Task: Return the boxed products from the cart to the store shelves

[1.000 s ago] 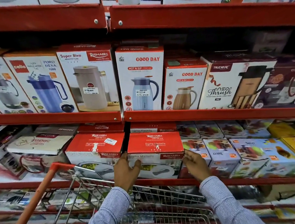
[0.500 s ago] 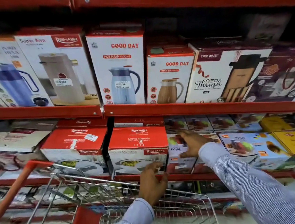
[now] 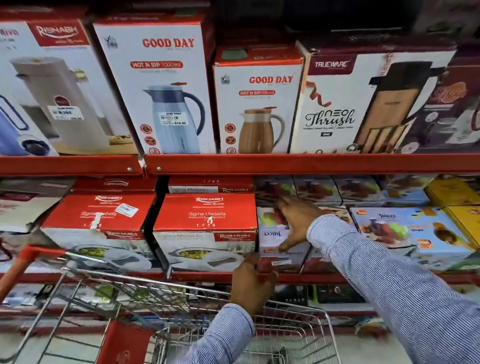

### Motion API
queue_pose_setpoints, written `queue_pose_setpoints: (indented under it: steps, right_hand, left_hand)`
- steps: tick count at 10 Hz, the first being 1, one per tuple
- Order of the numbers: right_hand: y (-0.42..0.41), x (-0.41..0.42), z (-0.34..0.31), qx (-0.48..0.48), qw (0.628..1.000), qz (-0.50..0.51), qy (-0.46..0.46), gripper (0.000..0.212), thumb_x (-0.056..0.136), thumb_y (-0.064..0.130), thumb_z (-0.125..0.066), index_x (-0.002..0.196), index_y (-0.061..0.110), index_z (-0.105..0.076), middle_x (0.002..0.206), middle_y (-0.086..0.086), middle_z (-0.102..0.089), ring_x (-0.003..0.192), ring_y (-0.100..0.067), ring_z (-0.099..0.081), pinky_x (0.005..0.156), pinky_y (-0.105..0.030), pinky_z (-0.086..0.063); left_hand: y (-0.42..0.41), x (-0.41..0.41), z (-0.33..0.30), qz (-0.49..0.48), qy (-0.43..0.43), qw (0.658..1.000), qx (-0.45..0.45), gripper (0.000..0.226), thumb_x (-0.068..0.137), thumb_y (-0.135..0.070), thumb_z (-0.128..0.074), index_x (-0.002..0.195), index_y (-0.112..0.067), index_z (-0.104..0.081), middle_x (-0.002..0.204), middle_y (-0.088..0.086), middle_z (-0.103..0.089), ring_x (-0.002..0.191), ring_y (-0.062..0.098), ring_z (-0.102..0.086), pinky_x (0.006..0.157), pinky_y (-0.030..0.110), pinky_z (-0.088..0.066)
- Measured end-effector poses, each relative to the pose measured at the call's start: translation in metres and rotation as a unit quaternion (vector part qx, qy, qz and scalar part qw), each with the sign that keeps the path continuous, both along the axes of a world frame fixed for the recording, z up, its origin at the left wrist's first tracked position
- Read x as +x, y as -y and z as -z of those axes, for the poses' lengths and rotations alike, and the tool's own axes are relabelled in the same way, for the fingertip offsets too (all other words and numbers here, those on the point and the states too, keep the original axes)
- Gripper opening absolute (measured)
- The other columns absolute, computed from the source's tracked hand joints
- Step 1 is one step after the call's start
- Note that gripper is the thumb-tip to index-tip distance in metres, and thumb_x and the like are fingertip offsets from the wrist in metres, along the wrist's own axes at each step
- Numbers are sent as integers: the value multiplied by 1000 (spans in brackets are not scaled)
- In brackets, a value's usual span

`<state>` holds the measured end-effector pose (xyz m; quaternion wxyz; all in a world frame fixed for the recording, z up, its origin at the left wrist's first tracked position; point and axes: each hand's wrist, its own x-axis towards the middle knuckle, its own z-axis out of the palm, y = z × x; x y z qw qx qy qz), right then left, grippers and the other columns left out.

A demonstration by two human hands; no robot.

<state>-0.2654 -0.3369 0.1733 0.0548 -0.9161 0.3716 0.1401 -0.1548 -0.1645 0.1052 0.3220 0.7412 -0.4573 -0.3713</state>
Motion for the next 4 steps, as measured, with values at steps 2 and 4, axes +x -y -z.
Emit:
queue_pose_setpoints:
  steps: [2, 4]
  right_hand:
    - [-8, 0, -6, -9, 1000, 3, -10, 105, 42, 74, -73, 120, 9, -47, 125, -13, -50, 114, -31, -50, 94, -41, -48]
    - [-24, -14, -14, -15, 997, 42, 59, 102, 55, 66, -73, 138, 20, -38, 147, -3, -38, 134, -28, -40, 107, -42, -39]
  left_hand:
    - [-5, -1, 5, -12, -15, 999, -26, 36, 84, -28, -68, 119, -23, -60, 109, 0, -76, 93, 16, -73, 80, 28, -60]
    - [-8, 7, -14, -13, 59, 991, -121, 33, 87, -20, -62, 118, -29, -63, 110, -6, -75, 95, 11, -71, 77, 16, -55]
